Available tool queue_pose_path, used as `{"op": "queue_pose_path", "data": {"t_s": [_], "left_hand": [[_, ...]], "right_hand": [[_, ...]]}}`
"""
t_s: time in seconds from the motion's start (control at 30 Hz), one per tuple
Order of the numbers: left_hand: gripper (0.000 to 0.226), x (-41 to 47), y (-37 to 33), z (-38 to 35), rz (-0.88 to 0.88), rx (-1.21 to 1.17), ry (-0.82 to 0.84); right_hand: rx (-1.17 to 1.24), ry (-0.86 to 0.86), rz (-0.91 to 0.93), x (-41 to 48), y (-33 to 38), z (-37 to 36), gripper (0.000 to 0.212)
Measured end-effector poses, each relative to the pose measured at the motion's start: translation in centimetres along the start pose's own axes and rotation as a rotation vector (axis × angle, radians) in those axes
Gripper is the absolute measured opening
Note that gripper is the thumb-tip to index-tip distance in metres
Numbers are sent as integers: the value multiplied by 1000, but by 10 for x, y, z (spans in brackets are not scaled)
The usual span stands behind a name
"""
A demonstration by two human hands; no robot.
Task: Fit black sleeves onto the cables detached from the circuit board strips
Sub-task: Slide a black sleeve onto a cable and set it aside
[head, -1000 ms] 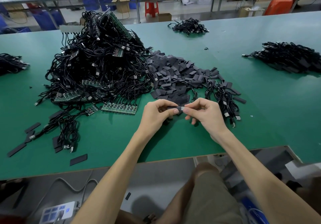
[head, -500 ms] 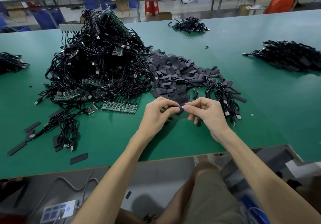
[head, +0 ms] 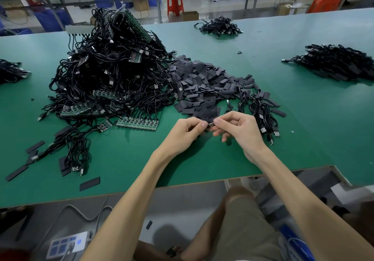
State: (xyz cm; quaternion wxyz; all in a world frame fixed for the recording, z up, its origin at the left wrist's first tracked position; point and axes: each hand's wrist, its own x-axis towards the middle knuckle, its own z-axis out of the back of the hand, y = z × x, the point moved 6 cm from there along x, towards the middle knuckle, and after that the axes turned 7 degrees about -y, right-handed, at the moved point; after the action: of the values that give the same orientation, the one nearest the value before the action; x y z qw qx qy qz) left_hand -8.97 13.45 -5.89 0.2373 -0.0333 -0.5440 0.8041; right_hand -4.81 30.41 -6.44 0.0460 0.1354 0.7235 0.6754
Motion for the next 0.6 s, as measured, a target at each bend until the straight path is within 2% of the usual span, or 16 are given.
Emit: {"op": "queue_pose_path", "data": {"t_s": [0.27,0.6], "left_hand": [[20,0,0,-2,-49,19,59],[23,1,4,2,-37,-49,-31]], "right_hand": [[-60,44,8,0,-4,-5,8],[-60,11,37,1,-2,-3,7]]}}
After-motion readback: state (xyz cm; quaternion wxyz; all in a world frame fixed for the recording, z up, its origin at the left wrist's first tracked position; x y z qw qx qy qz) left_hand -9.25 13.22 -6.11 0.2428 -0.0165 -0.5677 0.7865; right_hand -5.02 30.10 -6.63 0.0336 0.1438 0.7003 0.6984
